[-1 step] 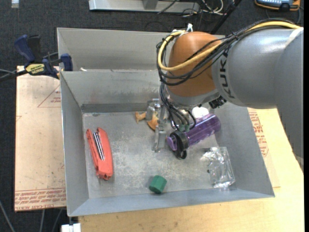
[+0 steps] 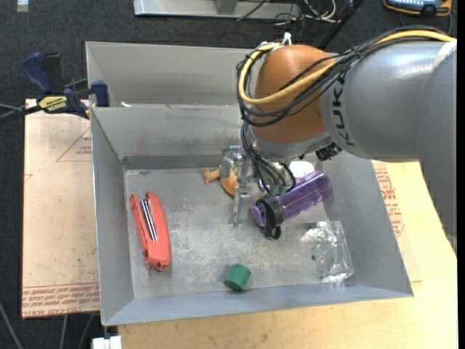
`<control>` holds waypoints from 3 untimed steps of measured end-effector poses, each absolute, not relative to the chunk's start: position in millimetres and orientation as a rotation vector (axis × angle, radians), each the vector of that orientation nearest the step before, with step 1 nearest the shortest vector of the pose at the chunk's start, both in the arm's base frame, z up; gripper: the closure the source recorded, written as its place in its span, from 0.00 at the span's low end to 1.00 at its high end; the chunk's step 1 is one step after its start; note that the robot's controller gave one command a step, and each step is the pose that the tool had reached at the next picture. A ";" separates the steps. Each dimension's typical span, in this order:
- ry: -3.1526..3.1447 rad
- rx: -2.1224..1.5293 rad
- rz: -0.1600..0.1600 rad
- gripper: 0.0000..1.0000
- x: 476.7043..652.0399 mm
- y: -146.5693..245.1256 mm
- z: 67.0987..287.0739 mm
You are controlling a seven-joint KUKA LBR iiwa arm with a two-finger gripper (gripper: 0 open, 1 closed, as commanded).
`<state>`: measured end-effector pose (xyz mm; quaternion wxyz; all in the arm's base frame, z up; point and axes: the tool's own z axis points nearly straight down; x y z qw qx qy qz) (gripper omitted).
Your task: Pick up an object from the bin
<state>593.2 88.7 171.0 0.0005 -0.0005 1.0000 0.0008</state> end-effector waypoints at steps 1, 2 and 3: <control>3.139 -0.016 0.005 0.00 614.9 58.9 145.9; 3.139 -0.023 0.002 0.00 619.1 33.4 115.2; 3.130 -0.217 0.005 0.00 636.2 21.4 94.6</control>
Offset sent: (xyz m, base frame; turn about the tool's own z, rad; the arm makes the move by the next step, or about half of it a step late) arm 0.0261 -0.0633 -0.0671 -0.0195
